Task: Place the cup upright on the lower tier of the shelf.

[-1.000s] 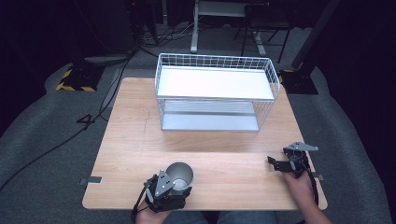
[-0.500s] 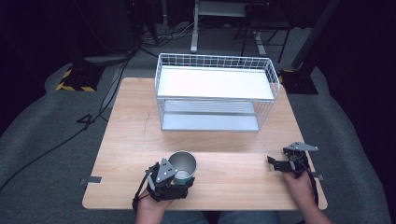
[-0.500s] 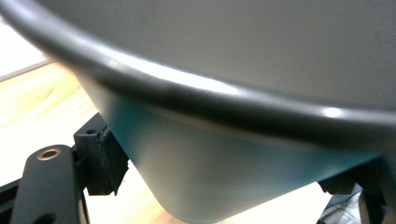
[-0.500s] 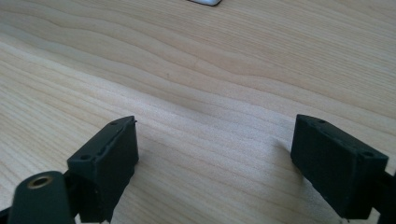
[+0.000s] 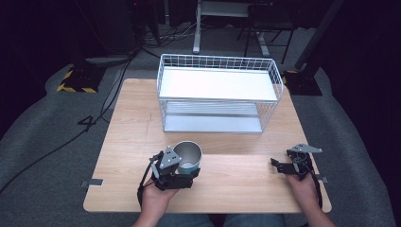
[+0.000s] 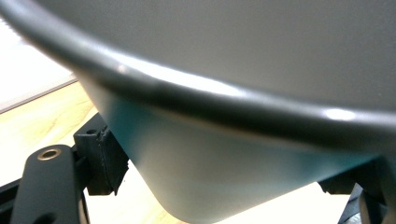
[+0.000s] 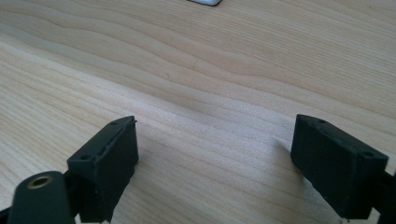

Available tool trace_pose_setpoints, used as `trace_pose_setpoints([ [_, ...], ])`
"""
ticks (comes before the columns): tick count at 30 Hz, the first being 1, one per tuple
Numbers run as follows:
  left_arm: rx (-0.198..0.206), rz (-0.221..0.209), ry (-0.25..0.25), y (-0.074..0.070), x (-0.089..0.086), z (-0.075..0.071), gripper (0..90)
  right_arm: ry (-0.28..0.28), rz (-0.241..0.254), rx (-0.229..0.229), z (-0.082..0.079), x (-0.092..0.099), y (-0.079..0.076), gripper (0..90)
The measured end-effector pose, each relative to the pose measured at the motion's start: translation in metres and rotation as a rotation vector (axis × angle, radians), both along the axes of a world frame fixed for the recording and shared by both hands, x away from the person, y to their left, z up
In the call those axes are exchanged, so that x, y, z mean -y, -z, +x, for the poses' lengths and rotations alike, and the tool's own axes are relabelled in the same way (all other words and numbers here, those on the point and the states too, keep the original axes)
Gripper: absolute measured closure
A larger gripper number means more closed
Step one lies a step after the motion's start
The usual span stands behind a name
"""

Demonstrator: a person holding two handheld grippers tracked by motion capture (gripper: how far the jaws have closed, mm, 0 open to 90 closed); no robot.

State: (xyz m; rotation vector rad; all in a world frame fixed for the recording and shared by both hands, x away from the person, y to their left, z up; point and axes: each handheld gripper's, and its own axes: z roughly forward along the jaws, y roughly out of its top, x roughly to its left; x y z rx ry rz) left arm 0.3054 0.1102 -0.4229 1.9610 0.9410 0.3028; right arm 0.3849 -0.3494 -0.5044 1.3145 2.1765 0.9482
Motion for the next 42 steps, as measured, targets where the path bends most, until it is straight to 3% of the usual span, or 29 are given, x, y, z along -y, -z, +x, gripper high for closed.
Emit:
trace_pose_setpoints([
  [7, 0.011, -0.023, -0.008, -0.008, 0.002, 0.014, 20.1, 0.004, 0.0, 0.001, 0.0, 0.0, 0.0, 15.5],
  [17, 0.023, -0.021, -0.013, -0.015, 0.01, 0.037, 20.1, 0.004, 0.0, 0.001, 0.0, 0.0, 0.0, 15.4],
  [29, 0.029, -0.051, -0.047, -0.011, 0.022, 0.069, 20.0, 0.004, 0.001, 0.0, 0.0, -0.001, 0.0, 15.4],
  [34, 0.04, -0.042, -0.041, -0.012, 0.028, 0.078, 20.0, 0.004, 0.0, 0.0, 0.0, 0.0, 0.0, 15.4],
  [37, 0.046, -0.01, -0.044, -0.011, 0.035, 0.086, 20.0, 0.004, 0.0, 0.001, 0.0, 0.0, 0.0, 15.4],
  [42, 0.038, -0.01, -0.049, -0.009, 0.037, 0.096, 20.0, 0.004, 0.0, 0.001, 0.0, 0.0, 0.0, 15.4],
])
